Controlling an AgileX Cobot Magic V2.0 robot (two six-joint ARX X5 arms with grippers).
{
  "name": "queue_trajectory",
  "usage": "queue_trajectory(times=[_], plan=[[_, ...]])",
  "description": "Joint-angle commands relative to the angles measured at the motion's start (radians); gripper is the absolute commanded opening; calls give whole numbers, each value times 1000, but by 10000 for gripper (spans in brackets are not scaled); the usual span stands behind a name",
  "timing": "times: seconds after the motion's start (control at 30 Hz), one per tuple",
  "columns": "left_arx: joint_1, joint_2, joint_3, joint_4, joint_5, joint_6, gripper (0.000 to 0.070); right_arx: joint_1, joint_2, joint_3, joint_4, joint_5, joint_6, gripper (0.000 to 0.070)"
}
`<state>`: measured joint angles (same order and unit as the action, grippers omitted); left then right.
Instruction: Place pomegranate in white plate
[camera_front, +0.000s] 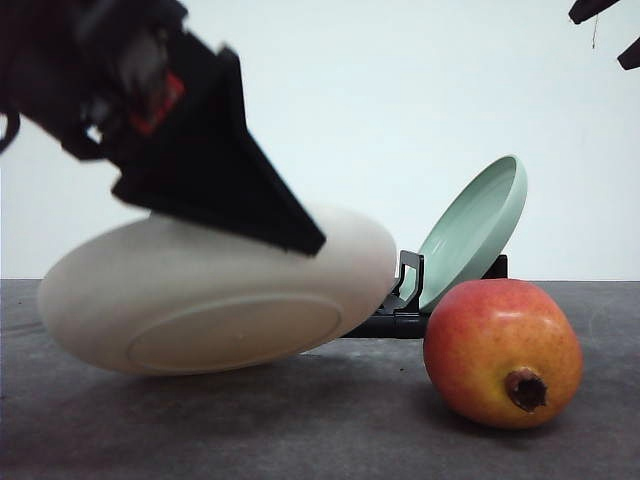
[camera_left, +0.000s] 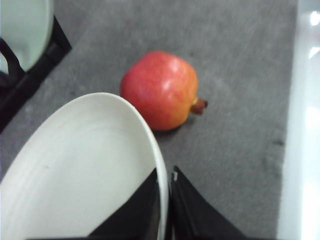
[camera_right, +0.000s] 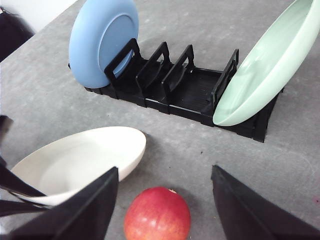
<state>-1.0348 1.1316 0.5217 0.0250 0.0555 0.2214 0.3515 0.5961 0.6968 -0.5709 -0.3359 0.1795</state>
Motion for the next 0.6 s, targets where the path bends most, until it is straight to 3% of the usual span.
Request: queue_trajectory(times=[0.0,0.4,0.47,0.57], plan=[[-16,24,6,9,-24,19,11,5,3,18,10,3,-10,375],[-28,129,6,-40,-48,24,34,5,3,18,10,4,-11,375],[-33,135,6,-43,-33,20,93,5,3,18,10,4,-11,375],[-40,132,9,-44,-14,-12,254,5,3,18,10,4,-11,375]])
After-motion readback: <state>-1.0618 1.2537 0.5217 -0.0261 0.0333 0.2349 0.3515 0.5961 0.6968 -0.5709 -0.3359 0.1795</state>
